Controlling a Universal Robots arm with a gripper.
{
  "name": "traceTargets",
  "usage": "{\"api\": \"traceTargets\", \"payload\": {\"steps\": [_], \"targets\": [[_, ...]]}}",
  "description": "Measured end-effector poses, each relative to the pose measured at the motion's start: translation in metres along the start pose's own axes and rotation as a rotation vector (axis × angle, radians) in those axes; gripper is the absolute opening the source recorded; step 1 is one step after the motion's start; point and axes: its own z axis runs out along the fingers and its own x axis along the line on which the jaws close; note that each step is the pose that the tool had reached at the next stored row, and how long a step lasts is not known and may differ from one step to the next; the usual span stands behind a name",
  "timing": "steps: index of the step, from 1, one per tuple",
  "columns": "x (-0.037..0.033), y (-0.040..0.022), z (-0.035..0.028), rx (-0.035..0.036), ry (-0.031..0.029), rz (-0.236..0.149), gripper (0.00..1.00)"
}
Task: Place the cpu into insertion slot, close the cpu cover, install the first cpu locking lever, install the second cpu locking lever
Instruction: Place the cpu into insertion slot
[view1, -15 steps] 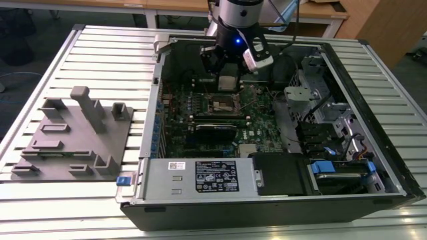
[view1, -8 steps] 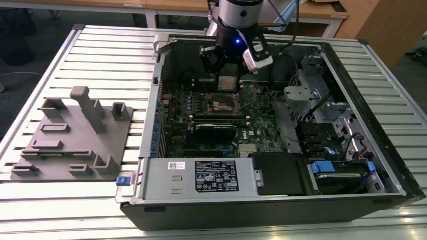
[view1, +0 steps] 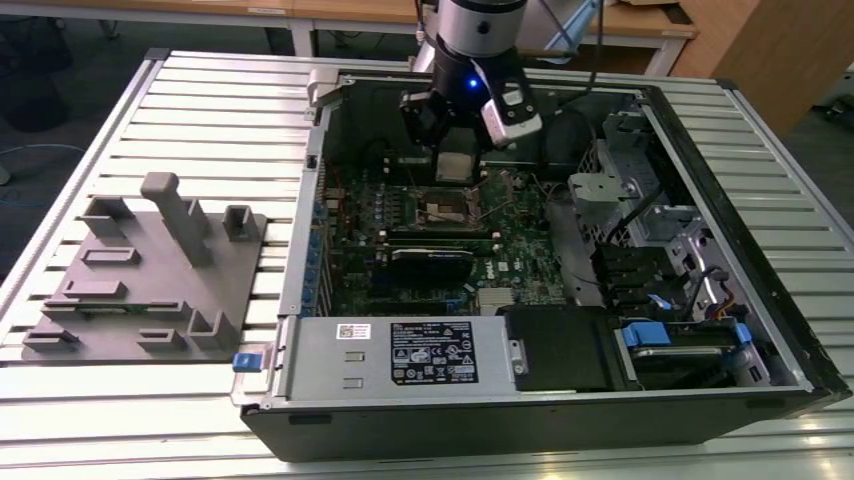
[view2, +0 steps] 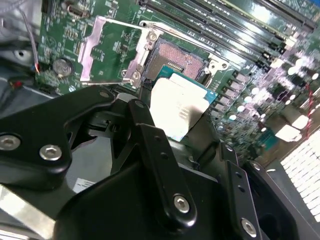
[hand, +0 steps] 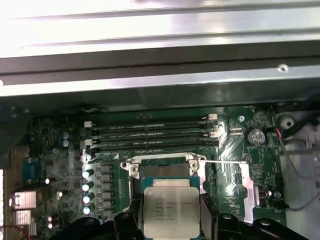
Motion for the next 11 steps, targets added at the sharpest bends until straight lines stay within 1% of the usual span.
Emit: {"api": "traceTargets", "payload": {"steps": [11], "targets": [[0.0,-0.0001,0.0011,0.0021,-0.0171,0.199,0.54]]}}
